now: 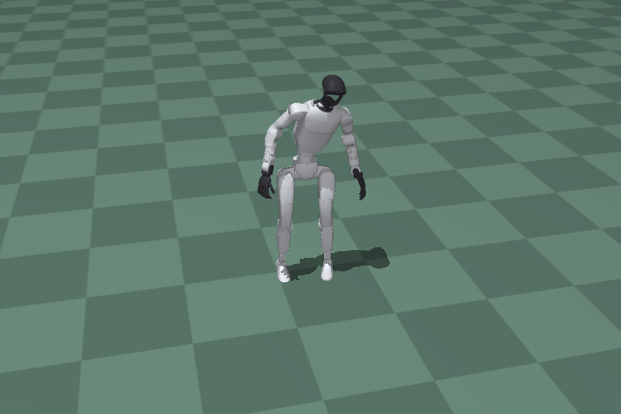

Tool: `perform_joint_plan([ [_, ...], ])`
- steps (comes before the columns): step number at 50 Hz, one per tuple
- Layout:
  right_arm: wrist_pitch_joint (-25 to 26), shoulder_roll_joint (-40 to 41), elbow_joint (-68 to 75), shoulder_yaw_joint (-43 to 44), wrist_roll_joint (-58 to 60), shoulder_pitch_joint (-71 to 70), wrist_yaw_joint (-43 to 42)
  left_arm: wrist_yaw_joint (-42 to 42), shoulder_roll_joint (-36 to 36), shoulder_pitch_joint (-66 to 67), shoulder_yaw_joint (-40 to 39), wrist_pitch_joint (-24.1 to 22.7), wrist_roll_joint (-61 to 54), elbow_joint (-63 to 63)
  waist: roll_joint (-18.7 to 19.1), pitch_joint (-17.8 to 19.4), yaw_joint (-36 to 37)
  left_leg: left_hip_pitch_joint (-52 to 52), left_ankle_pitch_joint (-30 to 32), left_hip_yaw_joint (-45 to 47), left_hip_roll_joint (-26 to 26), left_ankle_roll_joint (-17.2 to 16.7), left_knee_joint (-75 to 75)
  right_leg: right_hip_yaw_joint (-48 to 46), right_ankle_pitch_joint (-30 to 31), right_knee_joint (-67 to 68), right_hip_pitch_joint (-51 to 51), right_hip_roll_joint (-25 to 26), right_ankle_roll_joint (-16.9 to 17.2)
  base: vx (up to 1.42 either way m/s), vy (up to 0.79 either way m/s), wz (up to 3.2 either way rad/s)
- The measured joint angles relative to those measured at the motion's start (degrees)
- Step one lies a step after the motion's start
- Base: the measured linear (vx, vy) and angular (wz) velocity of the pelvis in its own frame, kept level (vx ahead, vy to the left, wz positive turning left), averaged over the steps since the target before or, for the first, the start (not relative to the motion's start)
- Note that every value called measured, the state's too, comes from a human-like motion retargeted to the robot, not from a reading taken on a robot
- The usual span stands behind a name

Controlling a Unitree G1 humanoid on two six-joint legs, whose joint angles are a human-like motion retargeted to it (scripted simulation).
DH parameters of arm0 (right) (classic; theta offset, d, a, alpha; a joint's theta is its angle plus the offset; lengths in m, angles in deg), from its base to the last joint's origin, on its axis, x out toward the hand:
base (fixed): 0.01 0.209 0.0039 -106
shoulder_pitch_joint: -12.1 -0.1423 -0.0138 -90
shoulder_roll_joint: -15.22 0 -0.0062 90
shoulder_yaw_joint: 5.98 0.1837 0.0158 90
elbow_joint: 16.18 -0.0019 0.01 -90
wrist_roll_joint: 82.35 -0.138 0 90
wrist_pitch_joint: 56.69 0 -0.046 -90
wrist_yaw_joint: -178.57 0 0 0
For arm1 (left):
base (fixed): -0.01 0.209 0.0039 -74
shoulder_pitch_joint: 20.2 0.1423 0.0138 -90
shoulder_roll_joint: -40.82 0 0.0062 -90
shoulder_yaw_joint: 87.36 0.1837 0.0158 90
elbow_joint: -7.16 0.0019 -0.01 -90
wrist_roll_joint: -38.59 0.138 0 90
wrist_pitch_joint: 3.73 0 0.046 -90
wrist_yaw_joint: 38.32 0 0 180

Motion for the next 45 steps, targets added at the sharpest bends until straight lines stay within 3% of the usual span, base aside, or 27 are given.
perform_joint_plan([
  [6,-0.36,-2.27,-1.12,1.95,-1.24,0.4,0.91,2.68,-7.84,-4.48,2.51,-0.82,5.03,-1.26,-1.16,2.13,-0.18,-1.73,-1.84,-3.11,3.31,0.74,1.82,2.57,-1.46,-0.97,-1.21,-5.92,1.02,0.02,-0.36,0.35],
  [8,-1.42,-2.94,-0.8,3.69,1.73,2.21,1.53,2.38,-10.9,-3.68,2.55,-2.08,5.53,-2.78,-0.73,2.99,0.44,-4.84,-7.17,-3.11,3.78,-0.62,11.14,2.46,-3.1,1.71,-1.58,-8.37,3.24,0.08,-0.36,0.12],
  [13,-1.69,-5.99,2.15,4.4,6.28,2.26,0.31,0.06,-16.88,-3.33,1.37,-2.72,0.93,-3.24,1.71,4.77,1.19,-7.27,-11.46,-3.85,7.84,-1.85,18.3,1.26,-0.78,1.09,-1.87,-13.6,5.54,0.03,-0.43,-0.17],
  [21,-0.35,-11.11,6.8,10.44,-1.61,0.96,-2.91,-6.34,-16.07,-2.87,-1.61,-1.86,-12.38,1.81,9.25,7.38,-2.73,-3.11,-5.67,-4.27,15.87,-3.7,9.22,-3.84,3.82,-1.4,-2.25,-20.56,5.01,0.01,-0.54,-0.14],
  [25,-0.57,-14.16,4.94,12.41,-3.06,3.02,-4.79,-6.9,-11.02,0.78,-5.58,-1.63,-14.02,0.67,15.08,7.29,-5.41,0.49,1.2,-1.45,21.9,-5.04,0.52,-6.47,1.92,3.31,-4.98,-17.85,2.26,0.05,-0.6,-0.2],
  [28,-0.37,-14.05,7.13,13.0,2.15,1.62,-5.45,-5.6,-5.82,4.02,-8.11,-1.74,-12.78,-0.05,17.74,5.52,-8.9,2.43,3.35,3.33,23.86,-6.02,-3.79,-7.47,-0.09,6.01,-6.38,-15.41,-0.3,0.08,-0.54,0.08],
  [30,-0.35,-14.46,8.1,12.72,5.38,0.72,-5.28,-3.79,-1.7,5.95,-8.6,-2.04,-10.8,-0.69,19.04,4.23,-11.16,3.71,3.03,3.98,22.51,-6.75,-5.42,-8.33,-0.67,6.07,-6.3,-14.44,-1.06,0.11,-0.48,0.13],
  [34,-0.04,-13.86,8.9,12.16,6.9,-0.12,-3.44,1.84,4.58,9.54,-5.74,-2.76,-5.74,-2.21,18.9,1.53,-12.28,4.93,0.75,2.04,14.04,-7.16,-2.18,-8.52,0.65,1.73,-3.63,-13.09,0.02,0.12,-0.43,-0.2],
  [41,0.32,-9.86,6.9,9.35,4.19,-2.91,0.34,8.89,10.61,12.31,-0.65,-2.41,1.71,-1.96,15.63,-2.25,-7.72,2.54,-5.48,15.02,0.92,-4.04,5.27,-6.96,3.1,-5.22,0.66,-9.49,3.86,0.12,-0.36,-0.48],
  [45,0.08,-6.76,5.46,8.61,1.48,-4.54,1.71,8.68,12.1,9.46,1.24,-1.6,5.35,1.26,14.22,-4.11,-4.54,1.48,-3.75,16.8,-4.96,-0.85,0.9,-8.02,3.36,-6.65,2.19,-6.79,5.89,0.11,-0.28,0.09],
])
